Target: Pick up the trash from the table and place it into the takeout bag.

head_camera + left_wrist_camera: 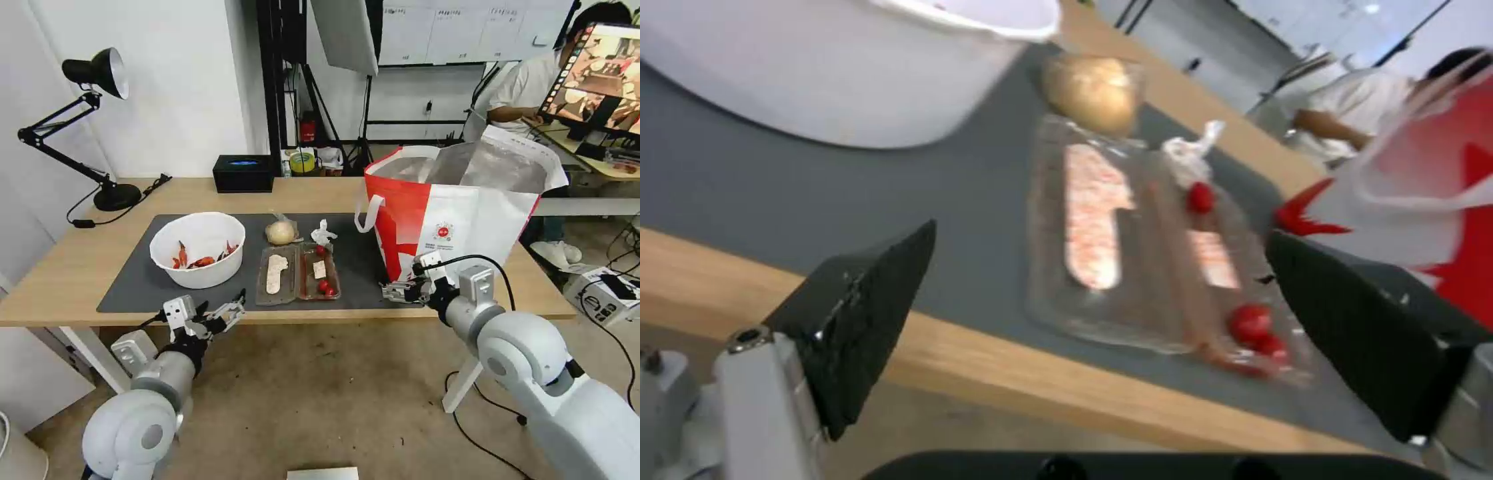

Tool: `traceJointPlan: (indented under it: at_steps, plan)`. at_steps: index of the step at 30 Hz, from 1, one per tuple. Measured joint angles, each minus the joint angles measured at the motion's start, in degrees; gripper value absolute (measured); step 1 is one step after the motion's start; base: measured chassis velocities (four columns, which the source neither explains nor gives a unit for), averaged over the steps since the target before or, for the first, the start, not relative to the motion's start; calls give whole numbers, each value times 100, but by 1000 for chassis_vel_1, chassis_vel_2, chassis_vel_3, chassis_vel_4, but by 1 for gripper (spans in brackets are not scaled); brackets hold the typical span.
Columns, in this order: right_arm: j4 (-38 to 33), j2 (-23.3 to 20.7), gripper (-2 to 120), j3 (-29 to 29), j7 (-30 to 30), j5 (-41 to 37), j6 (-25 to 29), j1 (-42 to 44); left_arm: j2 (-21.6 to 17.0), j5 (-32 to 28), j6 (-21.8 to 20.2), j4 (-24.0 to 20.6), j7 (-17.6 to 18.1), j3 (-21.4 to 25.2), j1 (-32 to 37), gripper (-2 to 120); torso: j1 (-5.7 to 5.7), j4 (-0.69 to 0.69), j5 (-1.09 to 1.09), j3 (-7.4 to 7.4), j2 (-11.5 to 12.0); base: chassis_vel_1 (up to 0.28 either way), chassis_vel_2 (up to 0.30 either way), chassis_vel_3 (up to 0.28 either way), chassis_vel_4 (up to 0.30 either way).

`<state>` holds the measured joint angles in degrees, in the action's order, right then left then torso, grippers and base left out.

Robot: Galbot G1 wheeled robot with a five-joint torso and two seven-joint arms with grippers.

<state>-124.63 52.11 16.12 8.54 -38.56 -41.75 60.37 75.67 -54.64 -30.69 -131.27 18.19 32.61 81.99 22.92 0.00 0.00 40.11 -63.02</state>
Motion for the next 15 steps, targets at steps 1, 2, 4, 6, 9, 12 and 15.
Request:
traceJointPlan:
  at_steps: [1,2,4,6,9,12,15]
  plan:
    - [0,0,100,0,0,0,0,0,0,0,0,0,0,0,0,100,0,0,0,0,0,0,0,0,0]
    - [-28,1,100,0,-40,-49,8,6,1,-148,-17,1,45,-35,-41,100,0,0,0,0,0,0,0,0,0]
    - [-76,-1,100,1,-149,-151,31,18,0,-460,-62,17,131,-106,-127,100,0,0,0,0,0,0,0,0,0]
    - [-90,-1,100,0,-228,-181,56,28,-3,-650,-90,26,180,-140,-177,100,0,0,0,0,0,0,0,0,0]
    - [-109,-2,100,-6,-342,-204,124,44,-4,-1031,-161,42,321,-209,-286,100,0,0,-1,0,0,0,0,0,0]
    - [-127,4,100,-32,-403,-212,169,55,-1,-1429,-212,84,554,-306,-430,100,0,0,0,0,0,0,0,0,0]
    - [-129,12,100,-38,-421,-212,192,59,2,-1716,-218,136,740,-367,-530,100,0,0,0,0,0,0,0,0,0]
